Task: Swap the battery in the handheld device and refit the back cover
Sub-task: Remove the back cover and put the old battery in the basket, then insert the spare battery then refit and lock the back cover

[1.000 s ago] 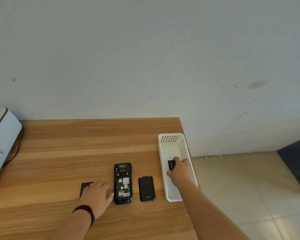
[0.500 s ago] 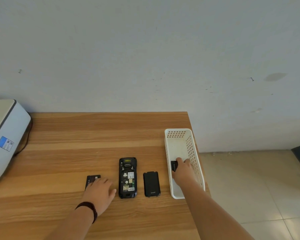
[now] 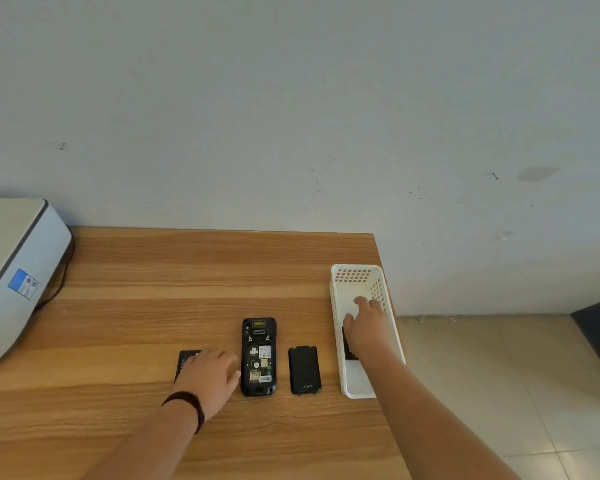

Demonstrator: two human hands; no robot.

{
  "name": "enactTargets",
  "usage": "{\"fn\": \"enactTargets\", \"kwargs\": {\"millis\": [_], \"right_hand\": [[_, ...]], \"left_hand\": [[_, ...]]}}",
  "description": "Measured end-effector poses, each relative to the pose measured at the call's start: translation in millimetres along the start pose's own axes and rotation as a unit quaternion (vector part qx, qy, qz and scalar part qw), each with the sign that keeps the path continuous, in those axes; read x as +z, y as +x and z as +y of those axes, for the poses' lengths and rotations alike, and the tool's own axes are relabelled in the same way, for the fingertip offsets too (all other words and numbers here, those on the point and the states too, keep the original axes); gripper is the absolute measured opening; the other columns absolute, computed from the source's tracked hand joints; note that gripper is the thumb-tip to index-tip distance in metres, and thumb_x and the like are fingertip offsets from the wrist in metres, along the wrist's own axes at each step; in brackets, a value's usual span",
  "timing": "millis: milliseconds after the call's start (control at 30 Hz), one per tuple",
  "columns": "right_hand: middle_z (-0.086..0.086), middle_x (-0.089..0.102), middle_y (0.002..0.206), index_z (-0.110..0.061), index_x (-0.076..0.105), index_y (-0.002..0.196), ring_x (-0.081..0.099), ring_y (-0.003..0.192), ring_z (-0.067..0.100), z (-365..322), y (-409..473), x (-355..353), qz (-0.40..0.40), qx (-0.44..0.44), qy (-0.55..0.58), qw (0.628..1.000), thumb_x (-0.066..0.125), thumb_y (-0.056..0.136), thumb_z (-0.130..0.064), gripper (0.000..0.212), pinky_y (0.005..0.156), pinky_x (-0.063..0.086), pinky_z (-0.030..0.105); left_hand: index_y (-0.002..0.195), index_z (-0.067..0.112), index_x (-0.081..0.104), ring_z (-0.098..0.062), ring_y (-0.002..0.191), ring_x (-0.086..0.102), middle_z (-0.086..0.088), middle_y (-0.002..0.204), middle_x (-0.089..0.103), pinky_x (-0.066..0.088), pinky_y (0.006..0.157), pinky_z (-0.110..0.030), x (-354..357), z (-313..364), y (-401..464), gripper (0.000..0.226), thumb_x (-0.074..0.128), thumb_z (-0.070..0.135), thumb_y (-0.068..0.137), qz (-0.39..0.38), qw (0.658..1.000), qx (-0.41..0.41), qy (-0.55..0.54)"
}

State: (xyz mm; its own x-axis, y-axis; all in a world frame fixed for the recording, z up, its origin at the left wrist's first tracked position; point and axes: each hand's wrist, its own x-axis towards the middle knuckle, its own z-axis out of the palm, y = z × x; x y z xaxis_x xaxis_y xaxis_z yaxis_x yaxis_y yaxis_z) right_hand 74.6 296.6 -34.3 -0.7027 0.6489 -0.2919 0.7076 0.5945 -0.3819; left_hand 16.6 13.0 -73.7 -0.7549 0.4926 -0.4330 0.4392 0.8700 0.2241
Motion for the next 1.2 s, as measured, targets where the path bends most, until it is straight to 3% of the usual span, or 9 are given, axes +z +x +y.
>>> {"fn": "enactTargets", "kwargs": {"millis": [133,333,533,767,967,1200], "right_hand": [[0.003,0.046,0.142,-0.021,0.044,0.140,0.047,0.125,0.023,-39,-18,-5,0.037,-0.098,0.014,0.994,0.050,0.097,-0.028,0.044,0.097,0.046,0.039],[0.000,0.038,0.150,-0.023,0.040,0.142,0.035,0.137,0.019,-75,-55,44,-0.058,-0.235,-0.057,0.969,0.050,0.094,-0.041,0.052,0.112,0.035,0.037],[-0.001,0.010,0.163,-0.027,0.026,0.151,0.007,0.149,0.021,-75,-81,101,-0.197,-0.201,-0.127,0.951,0.049,0.095,-0.047,0.064,0.118,0.025,0.040],[-0.001,0.008,0.162,-0.026,0.027,0.150,0.013,0.147,0.023,-78,-81,118,-0.199,-0.185,-0.131,0.953,0.051,0.096,-0.040,0.061,0.111,0.037,0.039],[-0.003,0.010,0.162,-0.027,0.030,0.148,0.016,0.147,0.022,-75,-79,117,-0.198,-0.197,-0.124,0.952,0.049,0.096,-0.038,0.057,0.110,0.038,0.040],[-0.004,0.014,0.161,-0.027,0.033,0.146,0.023,0.144,0.022,-73,-74,113,-0.205,-0.200,-0.109,0.952,0.050,0.096,-0.037,0.054,0.106,0.042,0.037]], "left_hand": [[0.130,0.027,0.048,-0.014,0.124,0.043,0.008,0.133,0.051,0.037,0.104,-0.034,-8,-4,-2,0.038,0.037,0.043,0.097,0.020,1.000,0.003,-0.008],[0.132,0.026,0.046,-0.015,0.125,0.042,0.007,0.134,0.049,0.036,0.105,-0.036,-10,-22,-11,0.039,0.037,0.042,0.097,0.024,1.000,-0.016,-0.013],[0.125,0.027,0.053,-0.015,0.117,0.046,0.008,0.126,0.054,0.038,0.097,-0.033,-5,-49,-20,0.034,0.042,0.038,0.095,0.064,0.996,-0.042,-0.041],[0.127,0.023,0.050,-0.019,0.115,0.046,0.003,0.124,0.051,0.042,0.095,-0.036,-14,-86,-14,0.039,0.053,0.036,0.090,0.037,0.994,-0.096,-0.028],[0.132,0.018,0.044,-0.022,0.125,0.035,0.001,0.137,0.037,0.034,0.104,-0.042,-16,-91,8,0.069,0.070,0.045,0.074,-0.046,0.997,-0.011,0.067],[0.142,0.014,0.032,-0.024,0.132,0.029,-0.003,0.145,0.030,0.030,0.109,-0.040,-2,-94,18,0.082,0.074,0.034,0.075,-0.069,0.990,0.017,0.122]]}}
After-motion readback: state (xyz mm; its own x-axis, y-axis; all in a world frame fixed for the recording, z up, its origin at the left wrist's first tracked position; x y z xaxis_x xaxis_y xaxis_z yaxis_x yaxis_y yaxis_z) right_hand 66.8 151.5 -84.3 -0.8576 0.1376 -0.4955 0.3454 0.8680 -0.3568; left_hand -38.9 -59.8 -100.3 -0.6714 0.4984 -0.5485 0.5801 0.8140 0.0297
